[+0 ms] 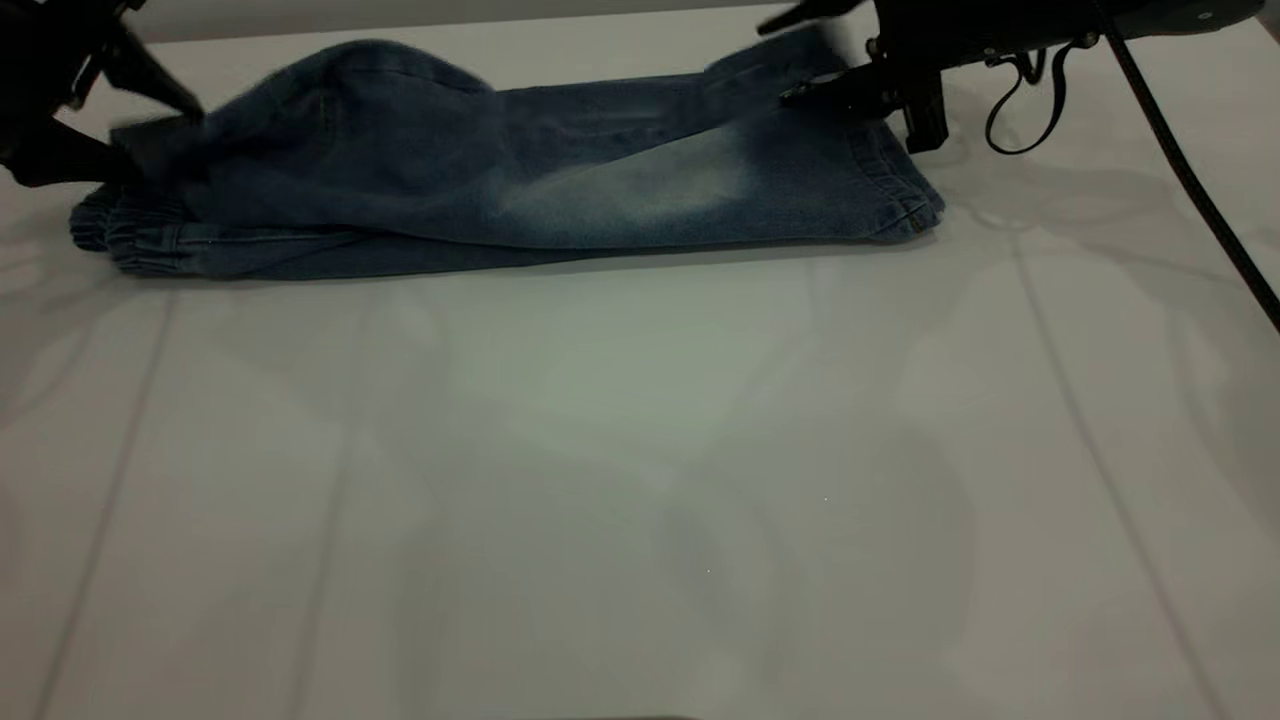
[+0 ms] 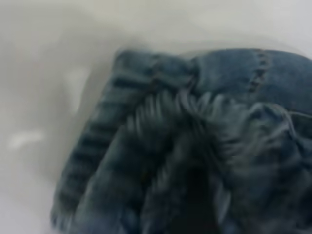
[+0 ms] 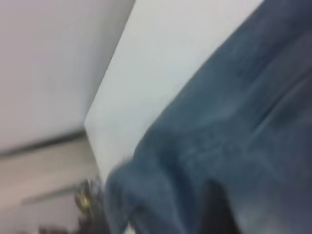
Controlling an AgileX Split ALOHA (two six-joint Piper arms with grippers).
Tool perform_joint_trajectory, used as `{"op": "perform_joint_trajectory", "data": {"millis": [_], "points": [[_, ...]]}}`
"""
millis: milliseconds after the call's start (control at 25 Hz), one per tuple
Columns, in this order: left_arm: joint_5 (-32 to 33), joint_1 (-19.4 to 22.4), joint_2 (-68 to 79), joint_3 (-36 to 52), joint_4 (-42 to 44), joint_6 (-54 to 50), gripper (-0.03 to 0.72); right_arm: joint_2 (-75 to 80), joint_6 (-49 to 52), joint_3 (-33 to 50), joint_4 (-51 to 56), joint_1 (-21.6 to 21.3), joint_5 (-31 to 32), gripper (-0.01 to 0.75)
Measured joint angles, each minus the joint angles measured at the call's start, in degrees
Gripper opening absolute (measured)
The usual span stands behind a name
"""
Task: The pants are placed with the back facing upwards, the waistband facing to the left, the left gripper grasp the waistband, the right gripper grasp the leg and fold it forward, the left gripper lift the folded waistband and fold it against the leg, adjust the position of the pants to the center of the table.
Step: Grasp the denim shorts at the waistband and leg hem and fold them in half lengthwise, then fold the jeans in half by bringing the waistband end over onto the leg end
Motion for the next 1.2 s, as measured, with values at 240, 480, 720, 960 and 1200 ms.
{"op": "perform_joint_trajectory", "data": {"millis": [240, 480, 720, 960, 1200], "points": [[1.65, 0.0, -3.82, -0.17, 3.35, 15.2, 0.63, -0.18, -7.21, 0.0, -0.05, -0.26, 7.98, 0.58], [3.45, 0.0, -4.68, -0.45, 12.21, 15.3, 0.617, -2.14, -9.36, 0.0, -0.2, -0.52, 11.96, 0.584], [5.48, 0.0, -3.63, -0.5, 29.01, 3.44, 0.601, -2.44, -9.42, 0.0, -0.37, -0.52, 12.59, 0.582], [2.0, 0.0, 1.55, -0.5, 34.18, -5.59, 0.594, -2.44, -9.42, 0.0, -0.42, -0.52, 12.64, 0.582], [-0.29, 0.0, 4.81, -0.72, 30.06, -5.95, 0.594, -2.44, -9.42, 0.0, -0.42, -0.52, 12.83, 0.582]]}}
